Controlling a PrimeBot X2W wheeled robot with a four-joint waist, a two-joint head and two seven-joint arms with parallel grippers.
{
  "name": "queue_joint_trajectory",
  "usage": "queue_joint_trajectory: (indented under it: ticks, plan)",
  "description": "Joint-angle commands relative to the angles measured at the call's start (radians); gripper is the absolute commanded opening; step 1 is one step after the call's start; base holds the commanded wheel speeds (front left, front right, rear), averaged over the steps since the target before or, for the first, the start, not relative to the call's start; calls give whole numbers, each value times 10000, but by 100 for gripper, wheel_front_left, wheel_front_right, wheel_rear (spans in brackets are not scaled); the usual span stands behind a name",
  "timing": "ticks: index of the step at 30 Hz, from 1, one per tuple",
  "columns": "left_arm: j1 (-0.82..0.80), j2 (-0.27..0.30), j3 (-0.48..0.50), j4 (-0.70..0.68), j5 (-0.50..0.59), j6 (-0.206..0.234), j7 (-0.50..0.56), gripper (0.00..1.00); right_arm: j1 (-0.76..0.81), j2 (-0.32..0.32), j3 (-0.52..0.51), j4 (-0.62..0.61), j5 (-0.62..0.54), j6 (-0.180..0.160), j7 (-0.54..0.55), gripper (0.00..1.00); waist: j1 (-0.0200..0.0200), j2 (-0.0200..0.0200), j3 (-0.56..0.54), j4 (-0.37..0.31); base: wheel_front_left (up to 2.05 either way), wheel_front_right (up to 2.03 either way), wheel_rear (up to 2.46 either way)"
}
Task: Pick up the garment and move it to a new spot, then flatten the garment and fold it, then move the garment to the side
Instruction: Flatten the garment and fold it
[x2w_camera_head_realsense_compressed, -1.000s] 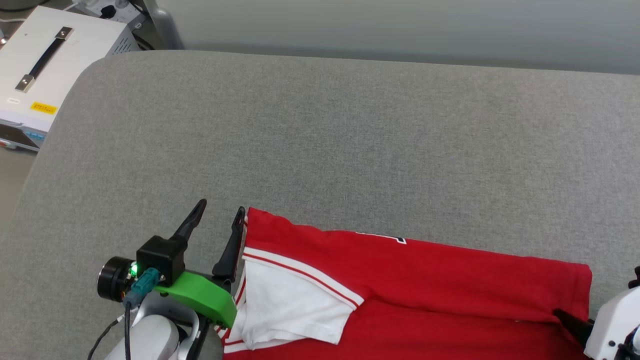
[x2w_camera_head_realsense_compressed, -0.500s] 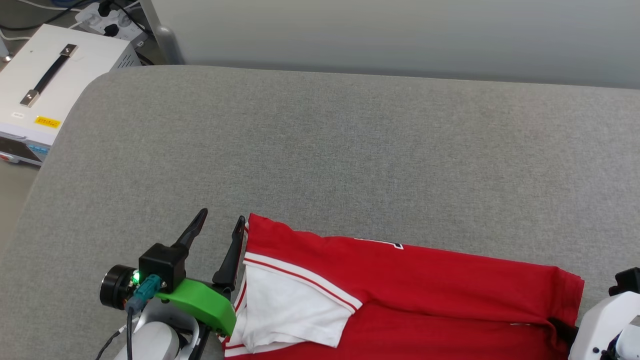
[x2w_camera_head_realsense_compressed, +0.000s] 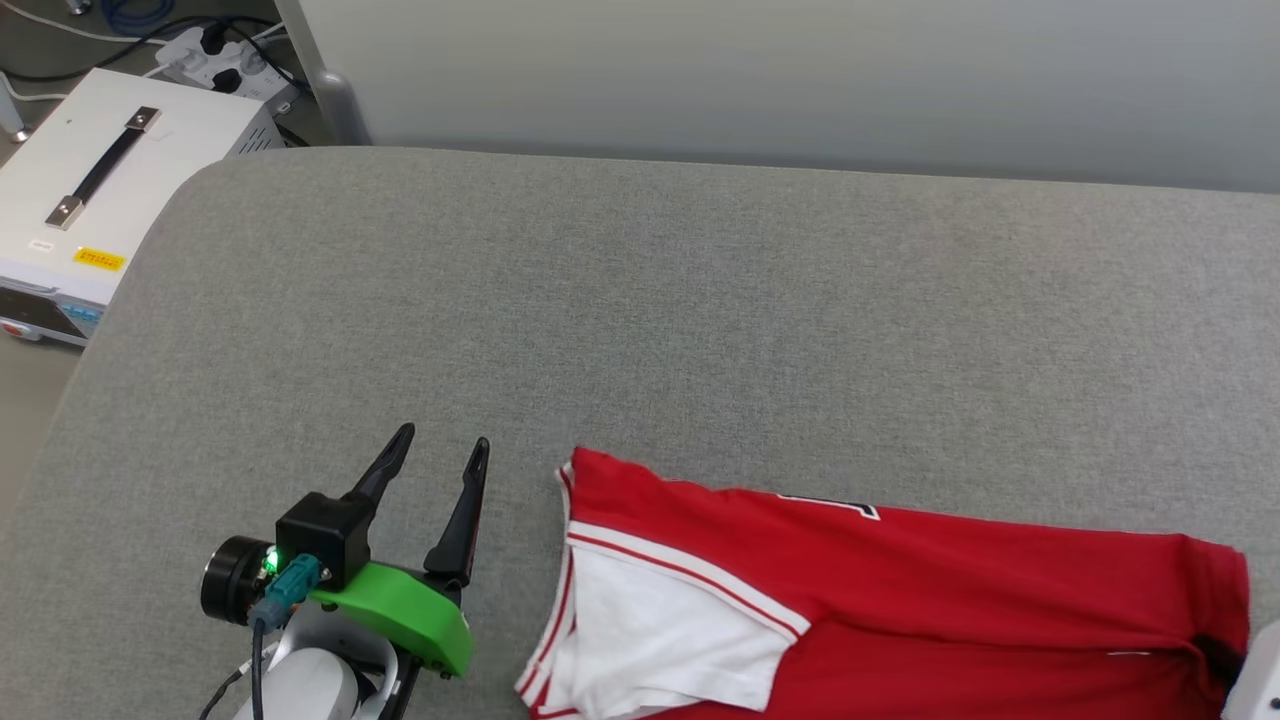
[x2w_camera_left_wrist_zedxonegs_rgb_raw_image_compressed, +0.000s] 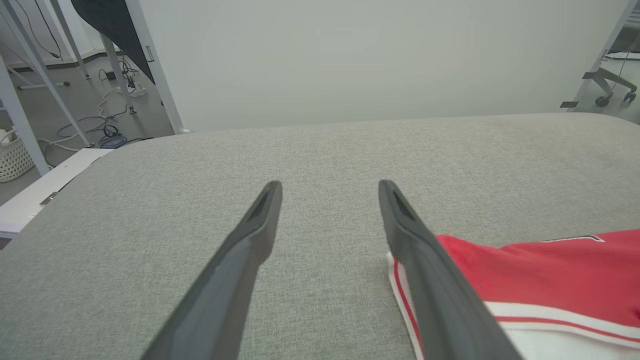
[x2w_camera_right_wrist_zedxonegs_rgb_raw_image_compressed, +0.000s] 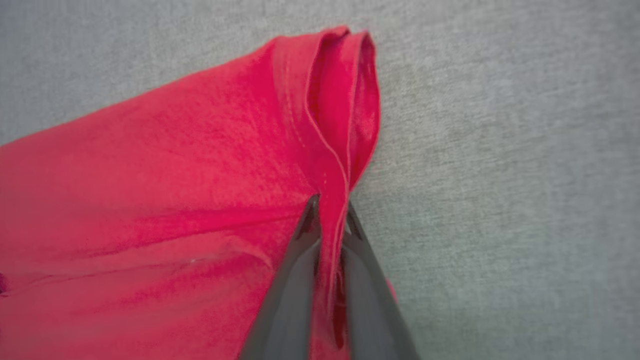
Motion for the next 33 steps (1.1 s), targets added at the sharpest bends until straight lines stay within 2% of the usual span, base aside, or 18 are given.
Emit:
queue_joint_trajectory:
  ticks: [1,9,21,26,27,33]
  plan:
    - [147,-77,63,38,149,-44,-59,100,-182,-278,-239,173,-205,-21,-178,0,0,-1,-3,0,0,0,0]
    - [355,-240,239,123,235,-112,-59,100,-137,-424,-255,51,-14,-21,-84,0,0,-1,-384,-60,0,0,0]
    - [723,-496,492,165,310,-243,-59,100,789,-444,812,-2370,826,-21,1297,0,0,-1,-991,-161,0,0,0]
    - [812,-647,610,189,358,-297,-59,100,986,129,1145,-3495,1153,-21,2001,0,0,-1,-1117,-30,0,0,0]
    - [883,-703,705,170,392,-323,-59,100,997,670,1411,-4028,1257,-21,2398,0,0,-1,-1171,82,0,0,0]
    - [930,-732,926,163,459,-388,-59,100,749,1933,1979,-4587,1249,-21,3022,0,0,-1,-1207,331,0,0,0]
